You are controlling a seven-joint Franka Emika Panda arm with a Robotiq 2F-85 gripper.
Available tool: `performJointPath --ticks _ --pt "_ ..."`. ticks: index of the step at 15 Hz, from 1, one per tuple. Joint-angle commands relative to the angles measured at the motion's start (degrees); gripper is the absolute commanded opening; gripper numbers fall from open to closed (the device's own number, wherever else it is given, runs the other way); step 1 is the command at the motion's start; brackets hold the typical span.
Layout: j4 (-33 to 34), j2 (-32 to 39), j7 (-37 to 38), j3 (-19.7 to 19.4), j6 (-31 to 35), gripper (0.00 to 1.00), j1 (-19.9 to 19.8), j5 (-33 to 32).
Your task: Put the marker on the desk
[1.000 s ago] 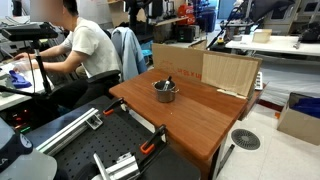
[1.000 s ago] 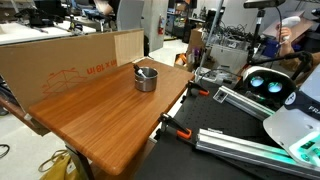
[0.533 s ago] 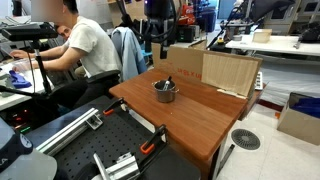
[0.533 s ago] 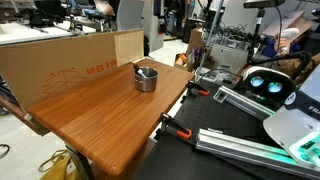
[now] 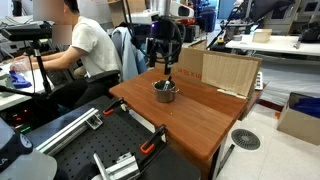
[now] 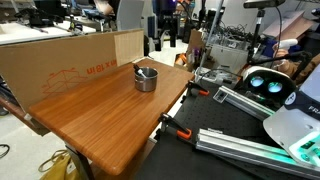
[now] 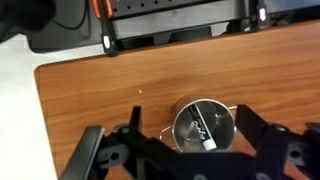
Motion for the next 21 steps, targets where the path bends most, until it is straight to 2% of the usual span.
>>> performJointPath --ticks 1,9,21 --pt "2.6 4.7 2.0 0.3 1.6 1.00 0.7 -2.2" --pt "8.4 13.7 6.6 0.2 4.2 1.00 3.5 -4.4" --pt "18.1 22.2 8.8 0.0 1.2 1.00 5.0 -4.2"
